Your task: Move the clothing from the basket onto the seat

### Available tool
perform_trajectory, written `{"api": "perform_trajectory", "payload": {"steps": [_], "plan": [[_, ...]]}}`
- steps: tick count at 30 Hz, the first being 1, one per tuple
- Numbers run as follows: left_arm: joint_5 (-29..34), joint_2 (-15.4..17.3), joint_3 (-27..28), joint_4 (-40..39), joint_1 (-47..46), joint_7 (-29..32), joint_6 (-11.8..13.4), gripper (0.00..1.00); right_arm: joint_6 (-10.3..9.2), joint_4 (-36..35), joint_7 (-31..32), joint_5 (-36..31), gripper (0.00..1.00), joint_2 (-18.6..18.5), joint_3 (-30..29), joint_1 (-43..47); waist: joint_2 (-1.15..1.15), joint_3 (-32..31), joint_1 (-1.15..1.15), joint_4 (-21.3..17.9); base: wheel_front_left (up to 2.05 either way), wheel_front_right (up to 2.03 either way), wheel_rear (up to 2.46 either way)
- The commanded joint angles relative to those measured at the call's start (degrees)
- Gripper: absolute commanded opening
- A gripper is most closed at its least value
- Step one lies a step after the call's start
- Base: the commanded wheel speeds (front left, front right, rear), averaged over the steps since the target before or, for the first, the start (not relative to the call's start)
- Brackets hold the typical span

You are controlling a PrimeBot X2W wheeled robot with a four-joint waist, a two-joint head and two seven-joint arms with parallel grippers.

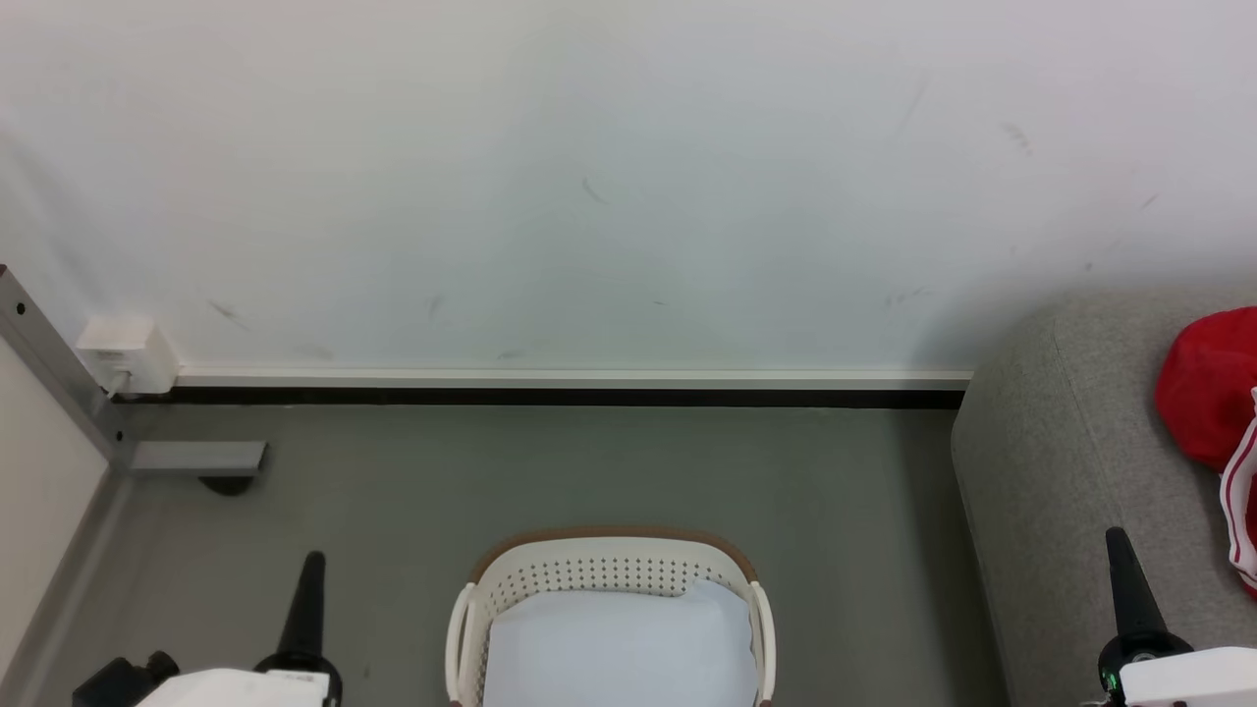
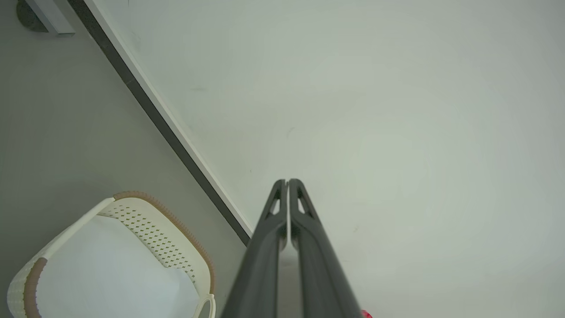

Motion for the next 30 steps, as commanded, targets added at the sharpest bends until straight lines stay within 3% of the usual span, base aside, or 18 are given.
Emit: {"api": "perform_trajectory", "payload": {"steps": [1, 30], "plan": [[-1.4, 0.4, 0.3, -0.8, -1.2, 0.4, -0.3, 0.0, -0.06, -0.7, 0.4, 1.5, 0.0, 0.0, -0.5, -1.1, 0.0, 0.0, 0.0, 0.0, 0.0, 0.0, 0.0], [-15.7, 0.5, 1.0, -1.4, -1.4, 4.2, -0.8, 0.0, -0.09, -0.9, 4.1, 13.4, 0.0, 1.3, -3.1, -1.2, 0.0, 0.2, 0.0, 0.3, 0.0, 0.0, 0.0]]}}
